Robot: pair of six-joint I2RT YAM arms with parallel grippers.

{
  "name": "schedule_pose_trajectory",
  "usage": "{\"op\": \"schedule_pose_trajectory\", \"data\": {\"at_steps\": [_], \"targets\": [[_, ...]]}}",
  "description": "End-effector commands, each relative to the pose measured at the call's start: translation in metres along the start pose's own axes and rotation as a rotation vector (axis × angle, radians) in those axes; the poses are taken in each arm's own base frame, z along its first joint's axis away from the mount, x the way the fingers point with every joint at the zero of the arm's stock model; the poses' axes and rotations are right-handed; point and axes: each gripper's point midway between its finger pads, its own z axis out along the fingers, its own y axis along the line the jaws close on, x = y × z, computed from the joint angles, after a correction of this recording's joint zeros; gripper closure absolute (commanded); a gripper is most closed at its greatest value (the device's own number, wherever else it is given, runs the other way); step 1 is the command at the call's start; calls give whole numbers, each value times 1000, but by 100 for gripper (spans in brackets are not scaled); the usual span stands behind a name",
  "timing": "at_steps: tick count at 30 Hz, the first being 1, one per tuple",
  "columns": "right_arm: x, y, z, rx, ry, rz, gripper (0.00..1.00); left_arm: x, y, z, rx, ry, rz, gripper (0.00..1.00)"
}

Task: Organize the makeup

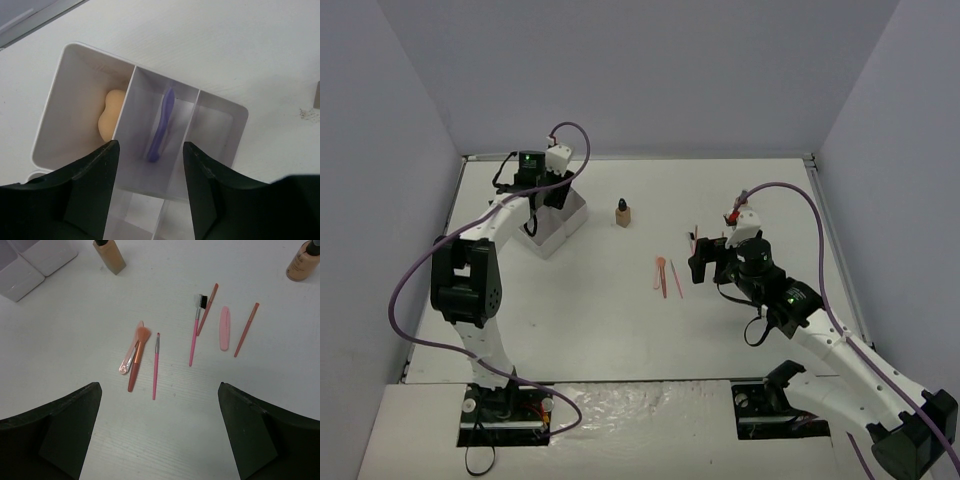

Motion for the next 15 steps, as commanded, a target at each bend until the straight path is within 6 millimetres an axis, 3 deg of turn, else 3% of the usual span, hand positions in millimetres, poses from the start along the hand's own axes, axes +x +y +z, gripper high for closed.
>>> {"op": "schedule_pose_trajectory", "data": {"at_steps": [1,6,7,10,15], "targets": [[-33,8,-4,-30,-100,20,0,-71,12,-53,-59,-184,-69,39],[-36,8,-6,-28,-111,17,0,-71,-31,-85,-33,-173,-224,25],[-39,8,-7,-31,-117,14,0,-68,-57,-96,-2,-172,-241,20],[-42,9,-11,-38,-130,10,0,-52,-105,-114,36,-145,-299,13],[-49,10,-18,-51,-160,8,0,-22,-185,-132,124,-67,-451,9]]}}
